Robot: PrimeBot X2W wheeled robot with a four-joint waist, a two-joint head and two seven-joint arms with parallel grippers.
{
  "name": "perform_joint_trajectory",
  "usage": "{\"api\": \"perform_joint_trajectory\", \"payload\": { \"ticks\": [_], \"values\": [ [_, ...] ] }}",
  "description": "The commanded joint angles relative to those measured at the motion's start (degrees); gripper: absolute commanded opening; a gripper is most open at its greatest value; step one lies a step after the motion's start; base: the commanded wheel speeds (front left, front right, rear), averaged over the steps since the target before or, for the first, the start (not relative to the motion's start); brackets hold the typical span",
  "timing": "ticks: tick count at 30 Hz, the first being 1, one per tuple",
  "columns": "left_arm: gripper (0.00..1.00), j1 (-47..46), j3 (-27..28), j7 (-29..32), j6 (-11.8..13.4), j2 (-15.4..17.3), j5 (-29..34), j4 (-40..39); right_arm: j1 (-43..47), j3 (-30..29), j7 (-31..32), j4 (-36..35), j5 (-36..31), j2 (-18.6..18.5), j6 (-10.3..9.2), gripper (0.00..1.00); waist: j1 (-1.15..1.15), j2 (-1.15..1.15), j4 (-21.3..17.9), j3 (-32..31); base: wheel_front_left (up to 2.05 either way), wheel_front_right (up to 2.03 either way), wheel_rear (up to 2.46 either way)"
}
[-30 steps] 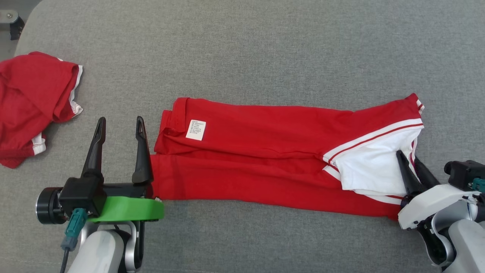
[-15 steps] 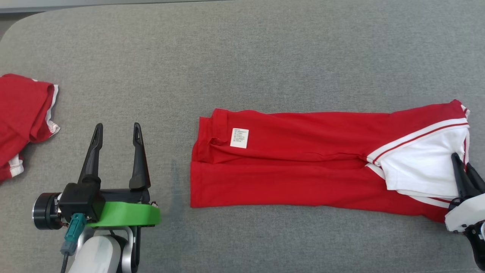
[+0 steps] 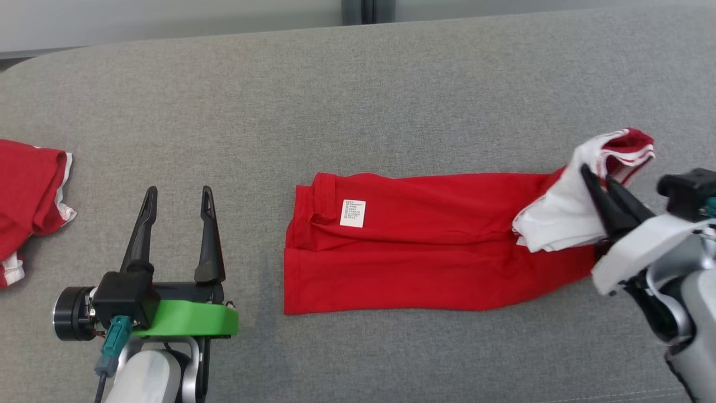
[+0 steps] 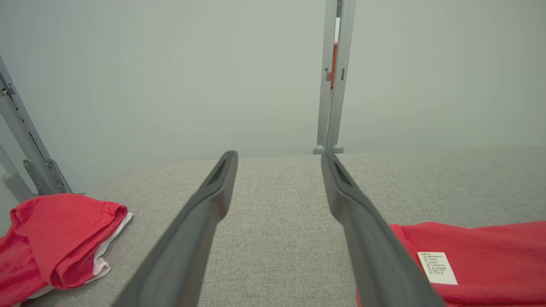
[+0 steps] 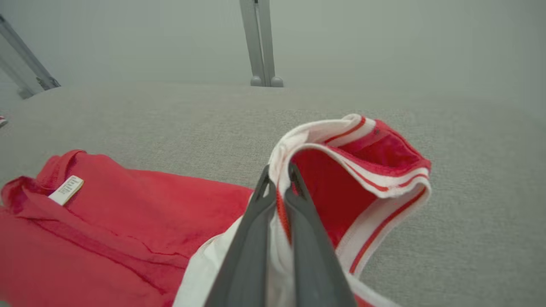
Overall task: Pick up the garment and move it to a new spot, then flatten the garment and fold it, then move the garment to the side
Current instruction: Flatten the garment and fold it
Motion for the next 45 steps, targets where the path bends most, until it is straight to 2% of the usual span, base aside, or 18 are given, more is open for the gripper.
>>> {"api": "perform_joint_trajectory", "payload": {
  "ticks": [1, 7, 14, 20, 21, 22, 23, 26, 30, 33, 38, 45],
  "values": [
    [1.00, 0.7, -0.1, 0.0, -0.3, 0.0, -0.2, 0.3, -1.2, 1.7, 1.6, -1.4, -0.4, 1.5, -0.06, 0.00, 0.00, 0.00, 0.8, -0.7, 0.00, 0.00, 0.00],
    [1.00, 0.8, -0.5, 0.0, -0.4, -0.7, -0.2, 0.5, -5.1, 9.1, 6.1, -3.5, -0.4, 10.1, -0.06, 0.00, 0.00, 0.00, 3.6, -1.4, 0.00, 0.00, 0.00],
    [1.00, 0.2, -1.2, 0.0, -1.2, -1.6, 0.1, 1.2, -8.5, 16.3, 4.5, 4.2, 0.0, 19.9, -0.06, 0.00, 0.00, 0.00, 7.2, -0.6, 0.00, 0.00, 0.00],
    [1.00, -0.4, -1.2, 0.0, -1.8, -2.4, 0.4, 2.0, -10.0, 19.6, 0.1, 12.9, 1.2, 23.0, -0.06, 0.00, 0.00, 0.00, 8.9, 0.4, 0.00, 0.00, 0.00],
    [1.00, -0.5, -1.0, 0.0, -1.8, -2.4, 0.5, 2.0, -10.4, 19.9, -0.8, 13.9, 1.1, 23.1, -0.06, 0.35, 0.00, 0.00, 8.9, 0.6, 0.00, 0.00, 0.00],
    [1.00, -0.5, -0.9, 0.0, -1.9, -2.5, 0.6, 2.0, -10.8, 20.5, -2.0, 14.8, 1.6, 23.4, -0.06, 0.90, 0.00, 0.00, 8.9, 0.8, 0.00, 0.00, 0.00],
    [1.00, -0.6, -0.7, 0.0, -1.9, -2.5, 0.6, 2.0, -11.3, 21.1, -3.3, 15.1, 1.4, 23.5, -0.06, 1.00, 0.00, 0.00, 8.8, 1.0, 0.00, 0.00, 0.00],
    [1.00, -0.7, -0.4, 0.0, -2.0, -2.4, 1.1, 2.1, -12.9, 23.9, -7.7, 14.5, 1.2, 23.8, -0.05, 1.00, 0.00, 0.00, 8.2, 1.5, 0.00, 0.00, 0.00],
    [1.00, -1.3, 0.0, 0.0, -2.1, -2.6, 1.5, 2.2, -14.8, 27.5, -13.4, 11.1, 1.7, 22.1, -0.05, 1.00, 0.00, 0.00, 7.3, 1.8, 0.00, 0.00, 0.00],
    [1.00, -1.2, 0.4, 0.0, -2.1, -2.5, 1.7, 2.2, -15.4, 27.3, -15.9, 6.3, 1.5, 20.2, -0.05, 1.00, 0.00, 0.00, 6.5, 1.7, 0.00, 0.00, 0.00],
    [1.00, -0.2, 0.9, 0.0, -1.8, -2.1, 1.9, 2.1, -11.8, 24.0, -16.6, 0.1, 1.8, 16.7, -0.05, 1.00, 0.00, 0.00, 5.0, 1.1, 0.00, 0.00, 0.00],
    [1.00, -0.2, 1.0, 0.0, -2.0, -1.9, 2.0, 2.0, -7.5, 22.0, -13.0, -2.1, 1.7, 13.8, -0.05, 1.00, 0.00, 0.00, 4.0, 0.9, 0.00, 0.00, 0.00]
  ]
}}
